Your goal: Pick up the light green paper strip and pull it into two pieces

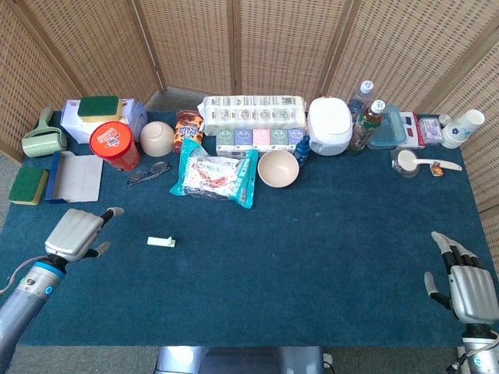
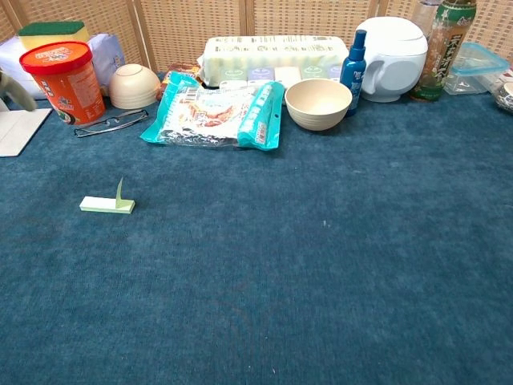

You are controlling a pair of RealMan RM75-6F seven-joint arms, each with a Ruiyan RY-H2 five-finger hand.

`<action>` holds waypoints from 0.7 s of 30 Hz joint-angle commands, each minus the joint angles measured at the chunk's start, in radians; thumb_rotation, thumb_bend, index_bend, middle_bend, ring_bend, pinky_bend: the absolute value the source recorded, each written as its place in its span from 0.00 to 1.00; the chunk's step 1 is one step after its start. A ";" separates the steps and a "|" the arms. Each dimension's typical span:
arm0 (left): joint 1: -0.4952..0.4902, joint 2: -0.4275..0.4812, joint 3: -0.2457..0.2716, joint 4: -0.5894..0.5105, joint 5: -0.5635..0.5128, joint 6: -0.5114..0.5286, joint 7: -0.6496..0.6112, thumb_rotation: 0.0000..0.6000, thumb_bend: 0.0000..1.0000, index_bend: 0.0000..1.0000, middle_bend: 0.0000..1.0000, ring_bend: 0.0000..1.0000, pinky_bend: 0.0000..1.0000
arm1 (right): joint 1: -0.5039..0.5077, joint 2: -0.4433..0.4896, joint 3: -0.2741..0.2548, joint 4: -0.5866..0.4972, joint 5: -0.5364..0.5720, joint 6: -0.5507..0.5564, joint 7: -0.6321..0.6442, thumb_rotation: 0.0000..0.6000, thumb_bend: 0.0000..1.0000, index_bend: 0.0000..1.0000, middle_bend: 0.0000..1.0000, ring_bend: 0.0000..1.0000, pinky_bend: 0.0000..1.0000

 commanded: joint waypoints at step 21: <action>-0.090 -0.210 0.026 0.096 -0.153 0.036 0.195 1.00 0.29 0.41 1.00 1.00 1.00 | 0.001 -0.006 0.003 0.017 0.014 -0.003 0.012 1.00 0.47 0.08 0.18 0.16 0.24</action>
